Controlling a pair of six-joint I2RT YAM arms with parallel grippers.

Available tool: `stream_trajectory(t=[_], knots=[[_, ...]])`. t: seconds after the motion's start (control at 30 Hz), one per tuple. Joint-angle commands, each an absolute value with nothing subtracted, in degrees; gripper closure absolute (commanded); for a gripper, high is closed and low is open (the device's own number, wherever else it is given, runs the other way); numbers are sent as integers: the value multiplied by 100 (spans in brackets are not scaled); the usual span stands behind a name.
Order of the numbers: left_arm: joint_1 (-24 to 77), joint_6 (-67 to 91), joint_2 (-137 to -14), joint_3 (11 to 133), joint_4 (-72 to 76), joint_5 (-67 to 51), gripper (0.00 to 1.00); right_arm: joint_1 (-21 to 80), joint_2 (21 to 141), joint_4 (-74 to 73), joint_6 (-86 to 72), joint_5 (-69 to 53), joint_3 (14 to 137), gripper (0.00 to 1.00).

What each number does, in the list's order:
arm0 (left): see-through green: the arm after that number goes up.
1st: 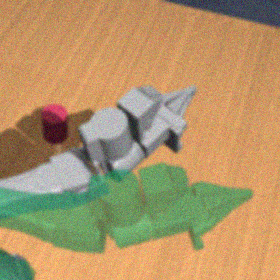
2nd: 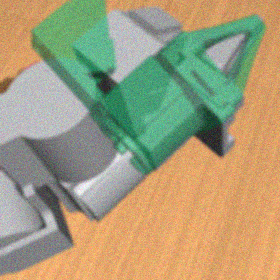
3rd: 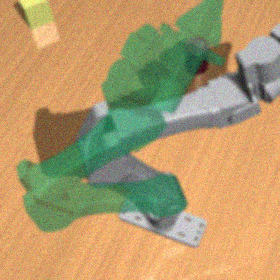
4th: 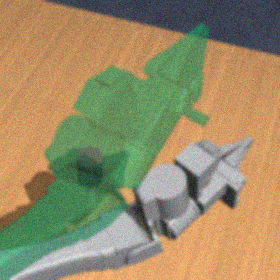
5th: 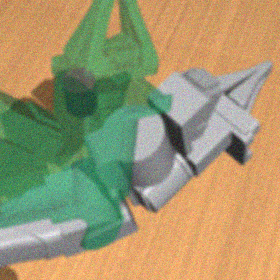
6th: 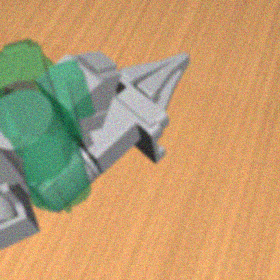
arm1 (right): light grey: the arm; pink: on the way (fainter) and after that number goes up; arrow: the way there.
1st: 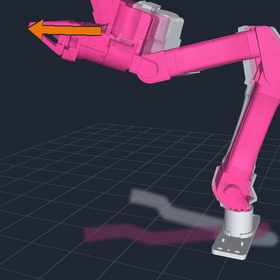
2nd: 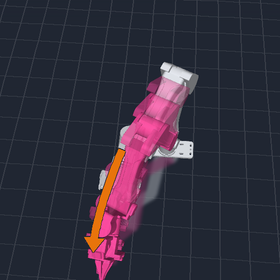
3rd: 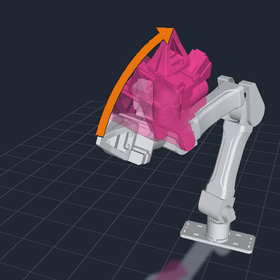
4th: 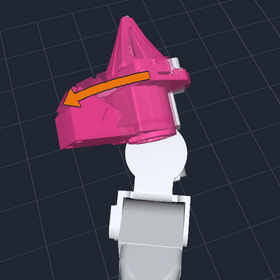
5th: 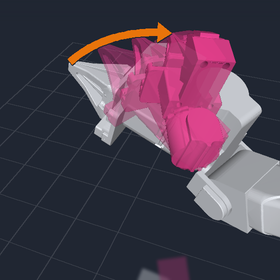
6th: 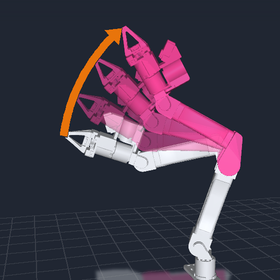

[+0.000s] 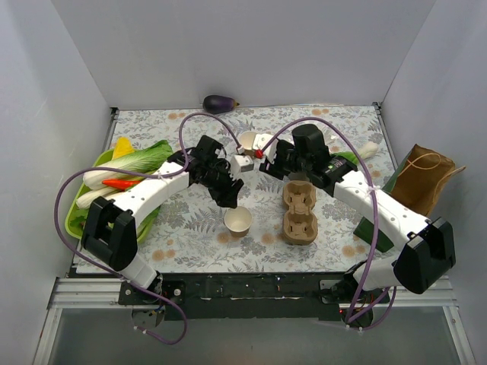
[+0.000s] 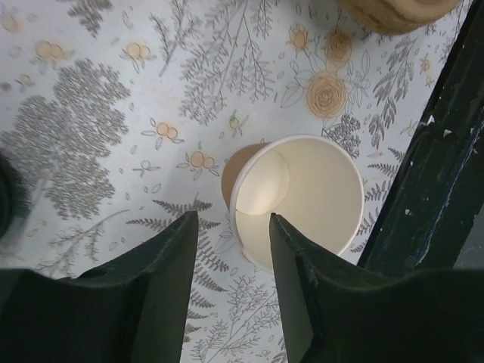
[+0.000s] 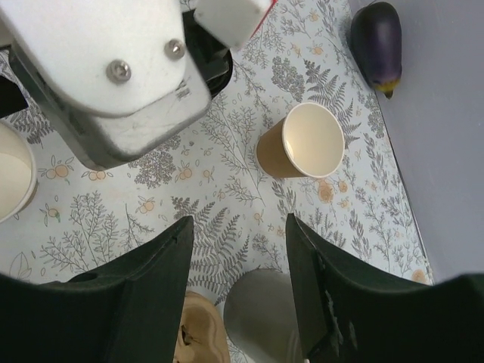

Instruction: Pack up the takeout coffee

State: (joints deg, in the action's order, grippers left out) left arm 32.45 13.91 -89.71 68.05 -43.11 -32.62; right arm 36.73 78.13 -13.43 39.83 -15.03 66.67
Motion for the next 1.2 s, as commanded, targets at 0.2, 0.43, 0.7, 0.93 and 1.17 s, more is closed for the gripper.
stream_trajectory(t=[0.2,0.43,0.7,0.93,1.17], knots=[[3164,1142,-8840,8128,-4728,-1891,43,3621,7699,-1582,3841,-1485,7295,37],[2594,1617,-10361,9842,-5317,-1406,44,3595,7577,-1599,3480,-1538,7260,35],[2303,1380,-11047,10195,-5467,-1608,46,3384,7550,-2083,2998,-1353,7480,34],[2303,1380,-11329,10213,-5546,-1775,47,2936,7778,-2092,2452,-1661,7471,34],[2347,1398,-11496,10274,-5660,-1942,50,2900,7796,-2074,2400,-1723,7339,34]])
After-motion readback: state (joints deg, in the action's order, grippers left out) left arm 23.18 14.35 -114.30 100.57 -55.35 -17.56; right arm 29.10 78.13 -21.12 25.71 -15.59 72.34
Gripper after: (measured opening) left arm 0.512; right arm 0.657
